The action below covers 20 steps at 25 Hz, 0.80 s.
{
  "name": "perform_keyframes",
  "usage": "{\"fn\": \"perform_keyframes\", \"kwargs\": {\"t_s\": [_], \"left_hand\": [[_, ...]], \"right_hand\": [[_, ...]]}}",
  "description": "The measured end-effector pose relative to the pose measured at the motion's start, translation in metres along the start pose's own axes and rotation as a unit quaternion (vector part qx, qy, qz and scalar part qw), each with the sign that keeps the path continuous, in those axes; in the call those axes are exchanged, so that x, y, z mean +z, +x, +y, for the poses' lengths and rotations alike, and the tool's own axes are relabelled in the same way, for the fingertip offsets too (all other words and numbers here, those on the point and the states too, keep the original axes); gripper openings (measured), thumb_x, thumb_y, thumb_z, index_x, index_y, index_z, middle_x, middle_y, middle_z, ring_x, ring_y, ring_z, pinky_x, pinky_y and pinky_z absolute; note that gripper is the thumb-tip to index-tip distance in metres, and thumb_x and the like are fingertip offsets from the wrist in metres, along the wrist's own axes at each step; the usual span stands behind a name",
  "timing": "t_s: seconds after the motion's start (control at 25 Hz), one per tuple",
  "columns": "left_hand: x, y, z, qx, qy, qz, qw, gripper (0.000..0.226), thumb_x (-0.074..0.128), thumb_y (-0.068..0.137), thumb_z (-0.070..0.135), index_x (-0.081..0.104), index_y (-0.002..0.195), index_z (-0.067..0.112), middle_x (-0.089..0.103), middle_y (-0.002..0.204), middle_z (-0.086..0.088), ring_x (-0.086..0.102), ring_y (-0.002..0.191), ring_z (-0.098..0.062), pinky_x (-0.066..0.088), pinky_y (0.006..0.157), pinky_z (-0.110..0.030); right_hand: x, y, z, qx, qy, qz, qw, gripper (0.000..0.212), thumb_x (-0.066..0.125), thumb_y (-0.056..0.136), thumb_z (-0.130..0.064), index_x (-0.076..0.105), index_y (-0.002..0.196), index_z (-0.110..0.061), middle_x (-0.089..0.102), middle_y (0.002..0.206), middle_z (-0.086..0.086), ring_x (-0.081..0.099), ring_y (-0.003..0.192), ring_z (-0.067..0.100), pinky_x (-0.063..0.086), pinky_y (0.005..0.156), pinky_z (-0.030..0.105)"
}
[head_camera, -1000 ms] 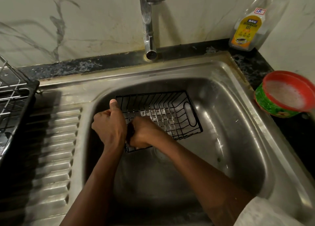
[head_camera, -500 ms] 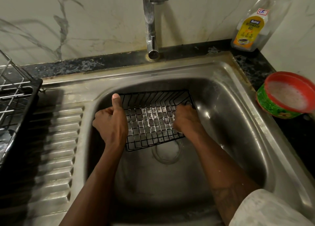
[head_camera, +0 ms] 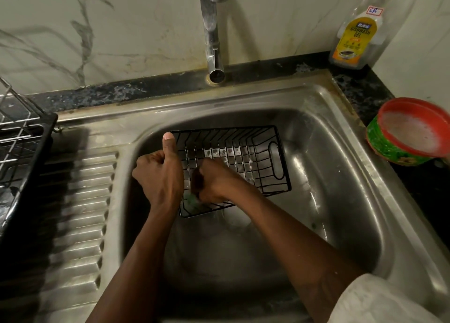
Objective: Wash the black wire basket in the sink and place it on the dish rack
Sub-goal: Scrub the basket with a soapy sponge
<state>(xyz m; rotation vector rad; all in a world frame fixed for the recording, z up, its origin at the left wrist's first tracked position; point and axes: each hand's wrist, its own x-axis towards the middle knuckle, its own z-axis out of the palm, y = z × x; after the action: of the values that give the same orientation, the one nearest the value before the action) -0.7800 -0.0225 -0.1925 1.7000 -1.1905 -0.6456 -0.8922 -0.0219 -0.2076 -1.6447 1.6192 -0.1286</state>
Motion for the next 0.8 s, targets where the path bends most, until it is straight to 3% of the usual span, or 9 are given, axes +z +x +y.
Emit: {"fn": "perform_keyframes", "kwargs": {"t_s": [0.12,0.24,0.32,0.4,0.48,0.6,0.64,0.72,0.8], "left_hand": [[0.000,0.000,0.001,-0.001,0.001,-0.001,1.000,0.069,0.053,0.102,0.052,0.029,0.049,0.015,0.027,0.046,0.004,0.022,0.044,-0.010,0.027,0.051,-0.030],[-0.002,0.000,0.001,-0.010,-0.006,0.000,1.000,0.069,0.054,0.101,0.052,0.029,0.048,0.016,0.025,0.044,0.007,0.022,0.044,-0.011,0.028,0.051,-0.030],[-0.003,0.000,0.001,-0.017,-0.013,0.001,1.000,0.069,0.055,0.101,0.052,0.029,0.048,0.016,0.025,0.042,0.009,0.023,0.043,-0.010,0.030,0.050,-0.029],[-0.003,0.001,0.000,-0.018,-0.014,0.004,1.000,0.068,0.055,0.102,0.050,0.031,0.049,0.016,0.026,0.041,0.011,0.024,0.041,-0.009,0.029,0.046,-0.022],[-0.003,0.001,0.000,-0.018,-0.015,0.007,1.000,0.069,0.055,0.102,0.050,0.037,0.051,0.008,0.033,0.046,0.002,0.026,0.043,-0.009,0.028,0.043,-0.019],[-0.002,0.001,-0.002,-0.021,-0.006,0.010,1.000,0.075,0.054,0.102,0.051,0.042,0.060,-0.010,0.037,0.053,-0.009,0.029,0.045,-0.012,0.029,0.043,-0.018],[-0.003,0.001,-0.002,-0.023,-0.006,0.012,1.000,0.076,0.054,0.102,0.051,0.043,0.060,-0.010,0.038,0.052,-0.008,0.029,0.044,-0.011,0.031,0.045,-0.018],[-0.002,0.000,-0.003,-0.027,-0.006,0.014,1.000,0.075,0.054,0.101,0.054,0.043,0.055,-0.004,0.040,0.047,-0.005,0.033,0.042,-0.011,0.038,0.051,-0.027],[-0.001,0.001,-0.004,-0.032,0.000,0.017,0.999,0.073,0.053,0.099,0.056,0.042,0.054,-0.001,0.041,0.047,-0.004,0.035,0.044,-0.015,0.038,0.055,-0.031]], "right_hand": [[-0.018,0.004,0.034,0.100,-0.081,0.041,0.991,0.032,0.078,0.082,-0.013,0.067,0.111,-0.011,0.063,0.120,0.009,0.062,0.108,0.024,0.054,0.093,0.033],[-0.035,-0.005,0.056,0.181,-0.117,0.089,0.973,0.044,0.074,0.082,-0.003,0.063,0.124,-0.008,0.055,0.133,0.016,0.060,0.118,0.030,0.053,0.093,0.034],[-0.030,-0.008,0.045,0.160,-0.119,0.079,0.977,0.047,0.073,0.083,-0.001,0.060,0.127,-0.009,0.053,0.135,0.015,0.059,0.119,0.030,0.052,0.093,0.035],[-0.012,-0.007,0.021,0.092,-0.111,0.053,0.988,0.037,0.072,0.083,-0.004,0.063,0.118,-0.011,0.059,0.127,0.012,0.060,0.113,0.029,0.052,0.086,0.034],[0.005,-0.006,0.000,0.025,-0.098,0.039,0.994,0.028,0.070,0.085,-0.006,0.066,0.112,-0.011,0.061,0.120,0.013,0.062,0.108,0.031,0.050,0.079,0.031],[0.011,-0.001,-0.008,0.020,-0.057,0.041,0.997,0.019,0.074,0.079,-0.012,0.071,0.098,-0.015,0.066,0.110,0.010,0.067,0.100,0.028,0.050,0.070,0.024],[0.011,-0.001,-0.009,0.010,-0.022,0.042,0.999,0.011,0.076,0.077,-0.013,0.071,0.084,-0.019,0.068,0.096,0.006,0.068,0.090,0.024,0.047,0.062,0.022],[0.013,-0.001,-0.014,-0.020,0.034,0.034,0.999,0.021,0.078,0.075,-0.014,0.063,0.063,-0.022,0.062,0.073,-0.003,0.064,0.073,0.017,0.039,0.052,0.019],[0.014,-0.001,-0.016,-0.032,0.052,0.025,0.998,0.021,0.079,0.074,-0.013,0.064,0.064,-0.023,0.063,0.072,-0.005,0.063,0.072,0.013,0.041,0.052,0.019]]}}
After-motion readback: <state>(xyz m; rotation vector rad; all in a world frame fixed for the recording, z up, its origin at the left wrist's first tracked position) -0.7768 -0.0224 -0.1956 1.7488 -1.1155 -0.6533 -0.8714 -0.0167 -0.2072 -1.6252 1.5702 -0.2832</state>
